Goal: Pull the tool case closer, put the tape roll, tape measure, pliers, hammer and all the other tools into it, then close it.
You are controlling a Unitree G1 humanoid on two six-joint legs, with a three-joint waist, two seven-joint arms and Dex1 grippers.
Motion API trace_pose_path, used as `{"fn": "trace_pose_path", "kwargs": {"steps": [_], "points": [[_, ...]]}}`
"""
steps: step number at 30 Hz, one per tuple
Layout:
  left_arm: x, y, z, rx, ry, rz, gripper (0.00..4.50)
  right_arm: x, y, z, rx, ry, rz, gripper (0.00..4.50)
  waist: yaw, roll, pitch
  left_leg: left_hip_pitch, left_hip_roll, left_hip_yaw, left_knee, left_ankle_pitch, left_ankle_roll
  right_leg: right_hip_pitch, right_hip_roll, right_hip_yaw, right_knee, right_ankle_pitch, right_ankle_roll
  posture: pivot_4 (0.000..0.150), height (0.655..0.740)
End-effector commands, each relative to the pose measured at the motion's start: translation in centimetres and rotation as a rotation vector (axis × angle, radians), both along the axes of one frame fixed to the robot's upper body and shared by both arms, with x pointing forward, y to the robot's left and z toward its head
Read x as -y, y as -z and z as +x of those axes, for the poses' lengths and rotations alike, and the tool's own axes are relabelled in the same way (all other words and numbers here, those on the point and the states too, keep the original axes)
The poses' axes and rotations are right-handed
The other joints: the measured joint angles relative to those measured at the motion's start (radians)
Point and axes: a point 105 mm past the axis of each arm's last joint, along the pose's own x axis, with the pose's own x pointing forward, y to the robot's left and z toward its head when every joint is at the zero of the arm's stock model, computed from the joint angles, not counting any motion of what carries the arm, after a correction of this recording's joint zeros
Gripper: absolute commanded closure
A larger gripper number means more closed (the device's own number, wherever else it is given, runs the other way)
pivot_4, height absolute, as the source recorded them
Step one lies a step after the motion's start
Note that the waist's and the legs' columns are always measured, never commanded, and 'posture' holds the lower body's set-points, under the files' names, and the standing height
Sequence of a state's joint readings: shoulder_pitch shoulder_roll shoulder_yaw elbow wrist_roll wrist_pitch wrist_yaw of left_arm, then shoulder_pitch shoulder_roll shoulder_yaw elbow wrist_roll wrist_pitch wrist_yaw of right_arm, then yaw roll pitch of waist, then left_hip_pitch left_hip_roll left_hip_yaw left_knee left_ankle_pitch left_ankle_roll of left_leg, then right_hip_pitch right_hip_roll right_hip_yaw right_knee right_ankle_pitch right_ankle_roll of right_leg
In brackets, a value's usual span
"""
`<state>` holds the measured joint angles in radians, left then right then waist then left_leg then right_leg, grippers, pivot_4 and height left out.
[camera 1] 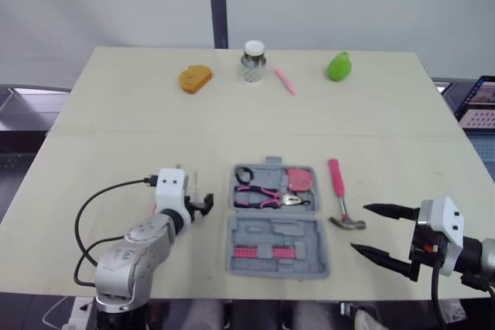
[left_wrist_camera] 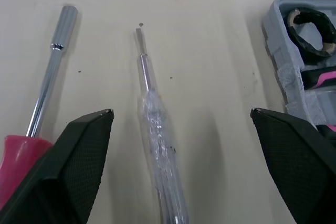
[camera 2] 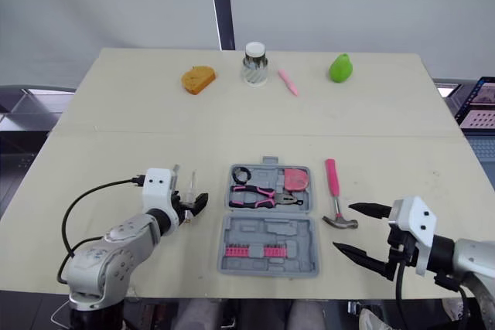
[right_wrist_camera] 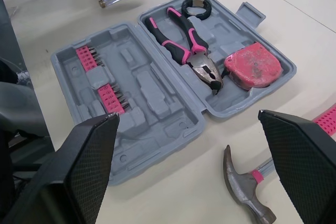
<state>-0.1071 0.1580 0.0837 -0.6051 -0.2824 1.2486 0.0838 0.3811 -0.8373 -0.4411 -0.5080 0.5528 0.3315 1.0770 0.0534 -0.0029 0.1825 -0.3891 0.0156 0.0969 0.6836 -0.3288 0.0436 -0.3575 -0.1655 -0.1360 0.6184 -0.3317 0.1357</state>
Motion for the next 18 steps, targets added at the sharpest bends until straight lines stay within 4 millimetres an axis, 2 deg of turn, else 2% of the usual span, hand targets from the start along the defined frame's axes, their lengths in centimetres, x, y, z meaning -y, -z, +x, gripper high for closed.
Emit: {"fn": "trace_pose_path", "kwargs": {"steps": [1,10,18], "points": [[0.0,-0.9,-0.1,0.013,-0.013,0.025,0.02,0.0,-0.9,-0.1,0.043,0.006,-0.005,0.01,0.000,0.000,0.000,0.000,0.000,0.000,0.000,0.000,0.000,0.000,0.000,0.000,0.000,0.000,0.000,0.150,0.6950],[-0.4,0.1,1.1,-0.025,-0.038,0.065,0.02,0.1,-1.1,-0.1,0.048,0.019,-0.013,0.01,0.001,0.000,0.000,0.000,0.000,0.000,0.000,0.000,0.000,0.000,0.000,0.000,0.000,0.000,0.000,0.150,0.6950],[0.0,0.7,1.3,-0.049,-0.016,0.077,0.02,0.2,-1.2,-0.2,0.051,0.032,-0.019,0.01,0.003,0.000,0.000,0.000,0.000,0.000,0.000,0.001,0.000,0.000,0.000,0.000,0.000,0.000,0.000,0.150,0.6950]]}}
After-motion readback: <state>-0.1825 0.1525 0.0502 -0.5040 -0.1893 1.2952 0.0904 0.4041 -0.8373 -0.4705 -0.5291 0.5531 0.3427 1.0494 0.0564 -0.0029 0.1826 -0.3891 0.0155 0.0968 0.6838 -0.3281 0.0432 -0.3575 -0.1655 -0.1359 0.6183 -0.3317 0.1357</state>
